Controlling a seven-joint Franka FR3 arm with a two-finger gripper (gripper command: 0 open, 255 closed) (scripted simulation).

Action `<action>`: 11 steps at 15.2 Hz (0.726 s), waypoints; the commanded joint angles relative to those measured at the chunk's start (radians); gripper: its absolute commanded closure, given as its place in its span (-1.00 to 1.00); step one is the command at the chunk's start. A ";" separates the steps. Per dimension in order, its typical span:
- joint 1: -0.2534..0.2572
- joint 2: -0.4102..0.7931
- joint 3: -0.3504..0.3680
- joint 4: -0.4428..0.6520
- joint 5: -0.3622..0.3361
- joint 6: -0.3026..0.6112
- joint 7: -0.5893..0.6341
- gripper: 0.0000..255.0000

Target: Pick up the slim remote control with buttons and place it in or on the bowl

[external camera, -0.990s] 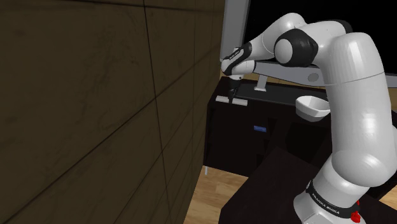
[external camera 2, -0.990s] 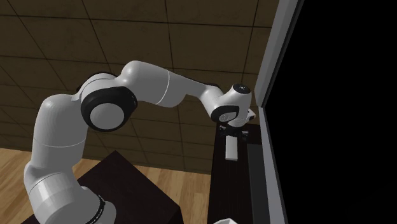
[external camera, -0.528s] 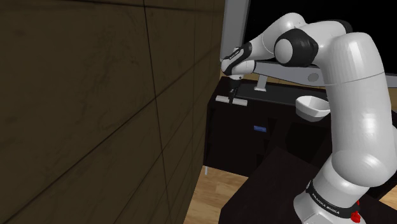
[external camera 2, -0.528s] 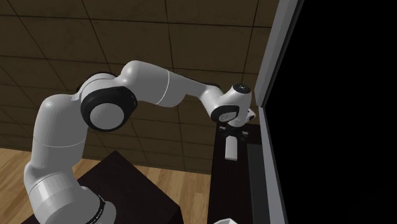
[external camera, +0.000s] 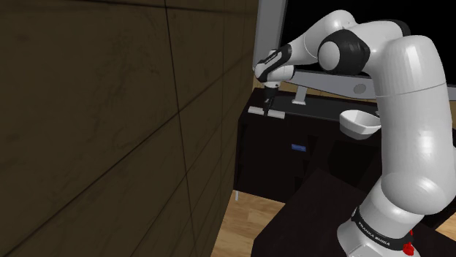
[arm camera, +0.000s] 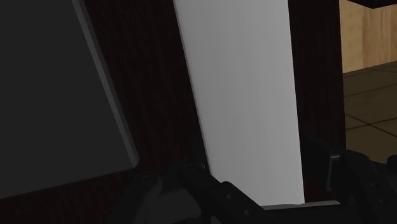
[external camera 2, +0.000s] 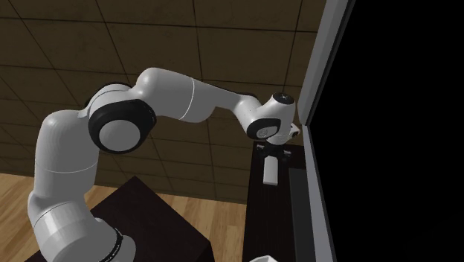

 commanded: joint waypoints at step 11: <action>0.011 -0.068 -0.021 0.063 -0.034 -0.127 0.020 1.00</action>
